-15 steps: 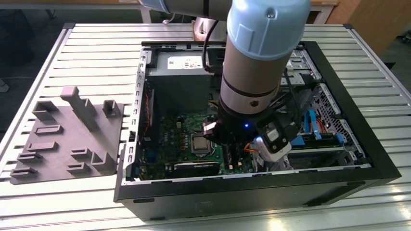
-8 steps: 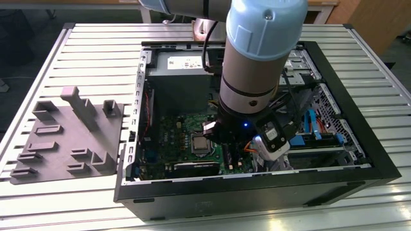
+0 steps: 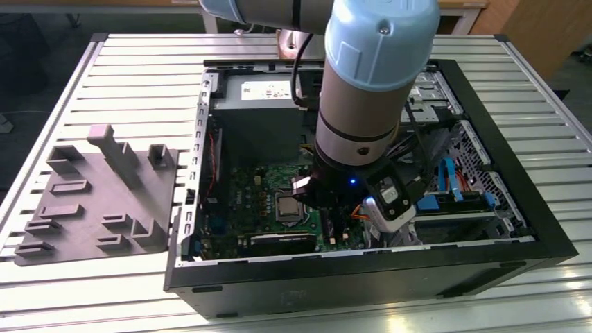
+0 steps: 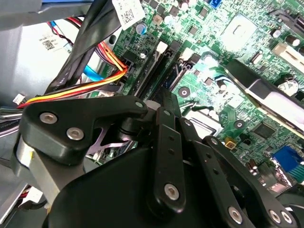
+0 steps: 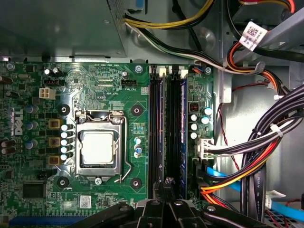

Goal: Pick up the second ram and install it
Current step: 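Press down the second ram until it locks into place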

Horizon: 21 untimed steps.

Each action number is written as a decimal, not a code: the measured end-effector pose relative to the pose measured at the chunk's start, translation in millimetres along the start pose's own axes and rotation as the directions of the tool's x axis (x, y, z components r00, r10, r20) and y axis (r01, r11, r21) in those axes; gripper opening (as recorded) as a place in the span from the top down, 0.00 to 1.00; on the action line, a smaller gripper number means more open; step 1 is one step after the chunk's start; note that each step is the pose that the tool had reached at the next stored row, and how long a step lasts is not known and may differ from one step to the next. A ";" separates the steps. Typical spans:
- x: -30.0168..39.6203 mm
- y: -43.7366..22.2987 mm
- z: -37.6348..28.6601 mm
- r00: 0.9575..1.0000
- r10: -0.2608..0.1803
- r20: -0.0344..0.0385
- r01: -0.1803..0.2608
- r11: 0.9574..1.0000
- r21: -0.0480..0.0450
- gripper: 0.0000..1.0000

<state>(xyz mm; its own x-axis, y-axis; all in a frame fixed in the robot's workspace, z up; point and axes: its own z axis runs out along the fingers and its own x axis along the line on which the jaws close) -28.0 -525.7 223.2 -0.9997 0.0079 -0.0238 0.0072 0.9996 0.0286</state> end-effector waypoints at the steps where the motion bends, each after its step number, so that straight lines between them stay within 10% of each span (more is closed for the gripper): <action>1: 0.0 0.0 0.0 1.000 0.000 0.000 0.000 1.000 0.000 0.89; 21: 0.1 -0.2 6.4 1.000 0.000 0.000 0.000 1.000 0.000 0.89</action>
<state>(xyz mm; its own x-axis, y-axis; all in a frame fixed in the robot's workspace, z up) -27.9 -525.7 216.8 -0.9997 0.0078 -0.0239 0.0071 0.9996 0.0285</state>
